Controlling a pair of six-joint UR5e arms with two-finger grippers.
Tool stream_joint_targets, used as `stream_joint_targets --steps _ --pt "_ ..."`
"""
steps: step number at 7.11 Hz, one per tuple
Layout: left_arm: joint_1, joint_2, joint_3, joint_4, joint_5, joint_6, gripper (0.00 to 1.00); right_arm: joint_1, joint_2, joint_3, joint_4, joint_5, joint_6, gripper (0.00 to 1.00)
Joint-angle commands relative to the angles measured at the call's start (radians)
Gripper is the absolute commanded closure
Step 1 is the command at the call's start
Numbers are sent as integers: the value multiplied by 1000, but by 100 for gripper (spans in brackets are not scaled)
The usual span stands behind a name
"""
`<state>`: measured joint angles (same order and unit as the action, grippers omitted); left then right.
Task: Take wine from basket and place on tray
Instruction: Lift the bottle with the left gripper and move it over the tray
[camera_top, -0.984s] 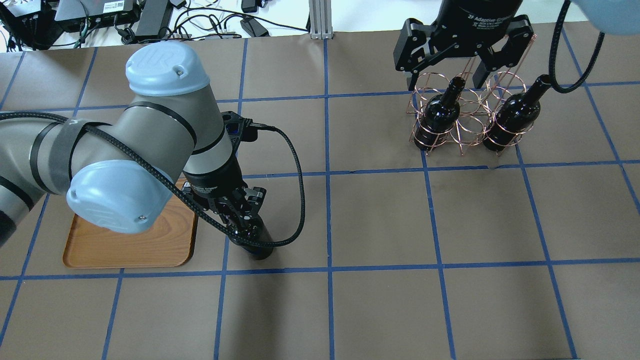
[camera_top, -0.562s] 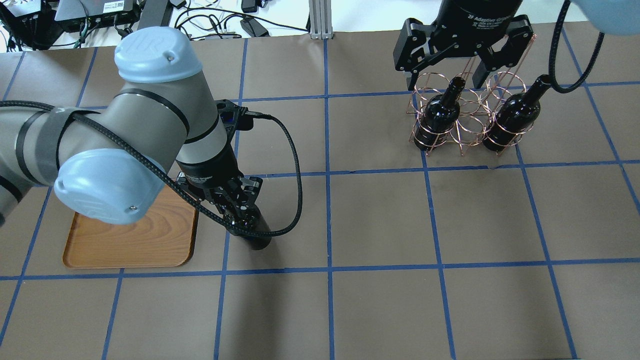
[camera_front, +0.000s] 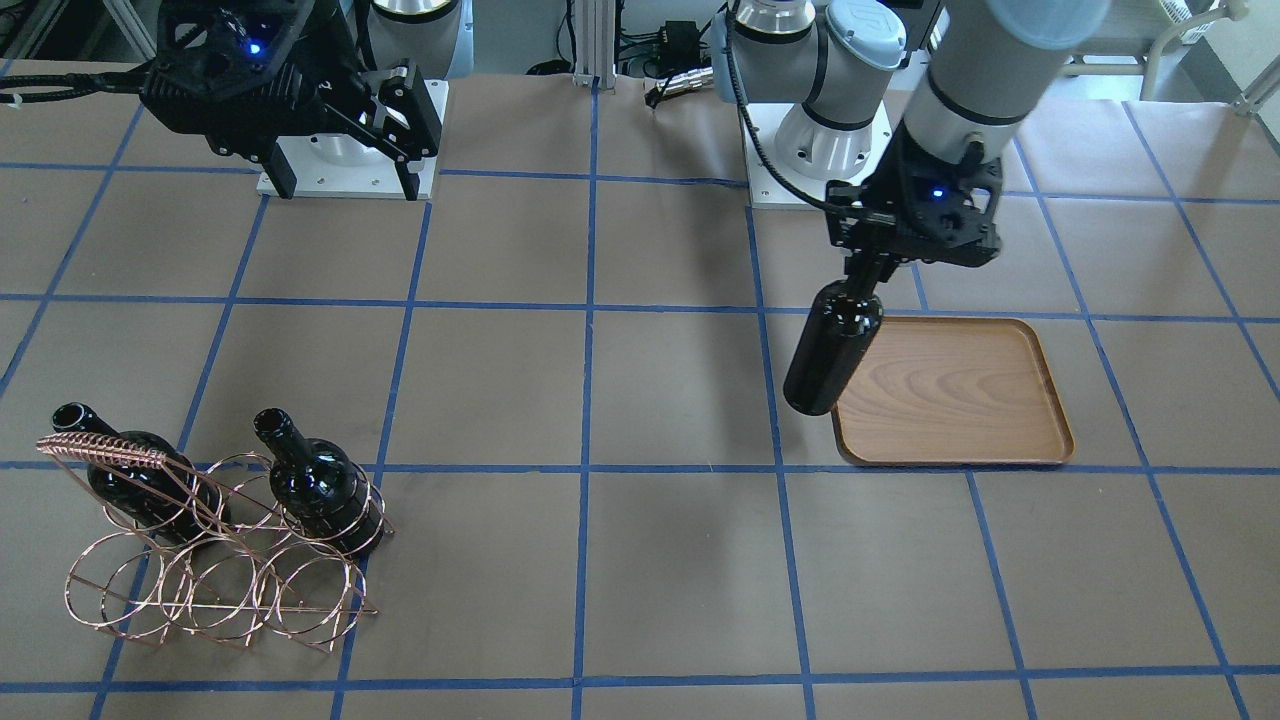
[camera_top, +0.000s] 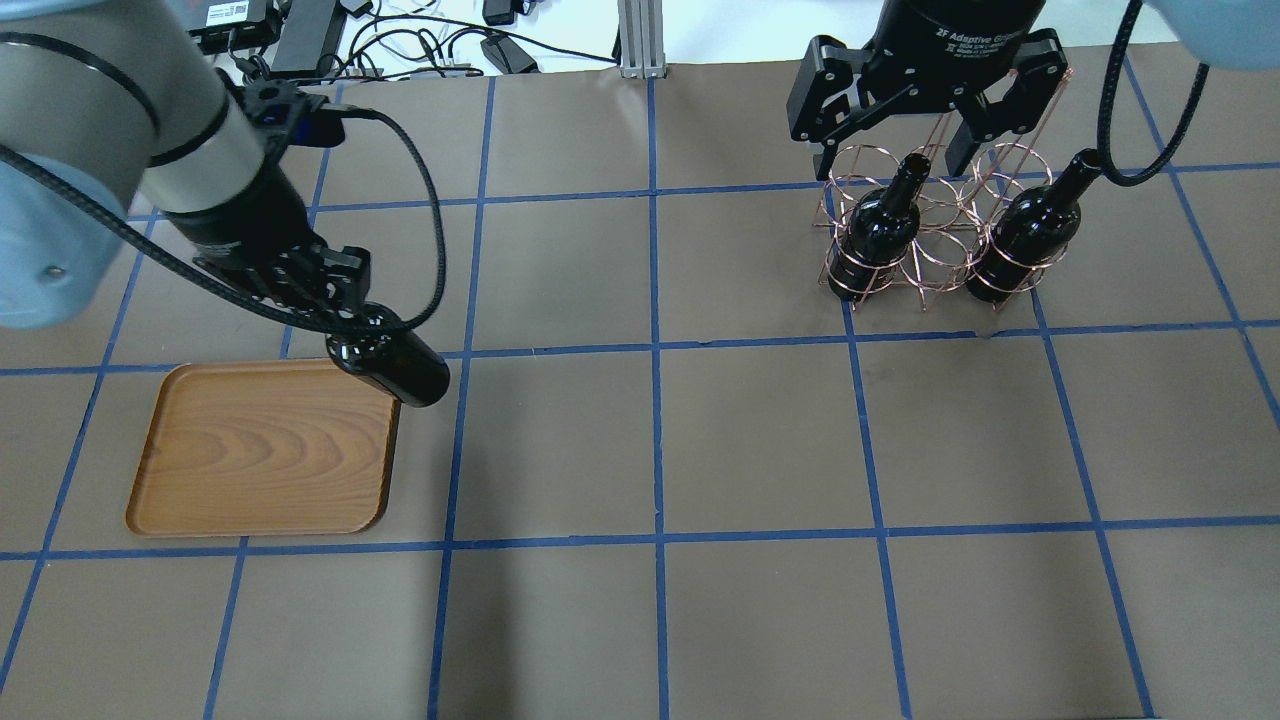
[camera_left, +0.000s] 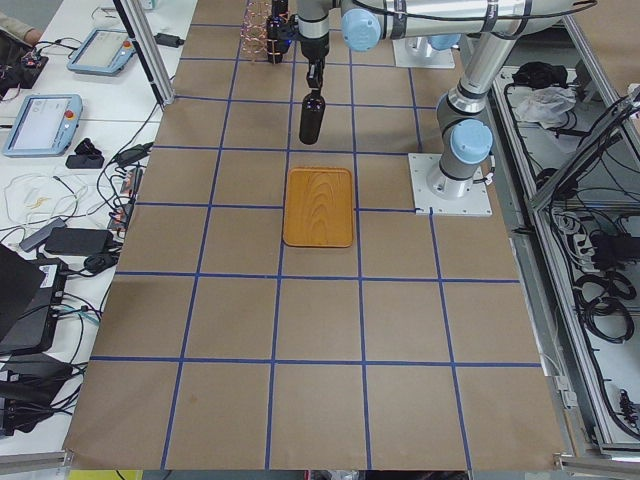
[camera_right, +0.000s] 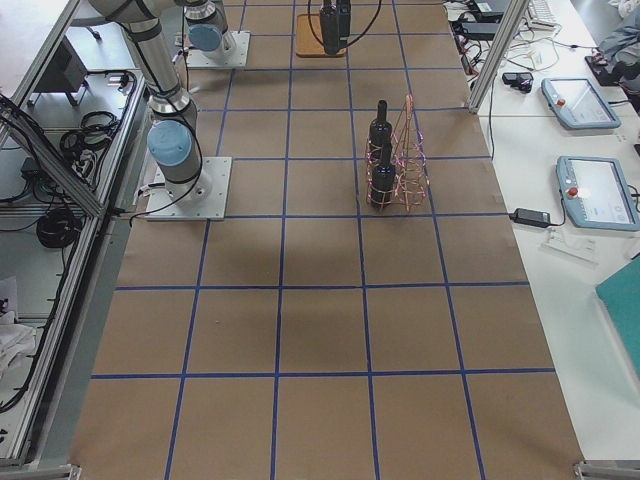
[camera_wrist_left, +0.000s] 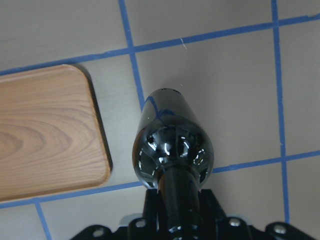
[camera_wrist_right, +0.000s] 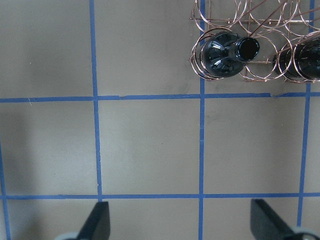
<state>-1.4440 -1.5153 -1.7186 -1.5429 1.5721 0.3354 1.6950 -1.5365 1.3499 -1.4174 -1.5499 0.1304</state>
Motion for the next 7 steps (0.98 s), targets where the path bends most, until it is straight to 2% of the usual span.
stream_joint_targets --steps 1,3,7 --pt "210 -6 -15 0 19 269 100 0 1 0 0 1 0 0" --pt "298 -22 -22 1 89 397 100 0 1 0 0 2 2 0" --pt "301 -63 -21 4 126 459 100 2 1 0 0 2 0 0"
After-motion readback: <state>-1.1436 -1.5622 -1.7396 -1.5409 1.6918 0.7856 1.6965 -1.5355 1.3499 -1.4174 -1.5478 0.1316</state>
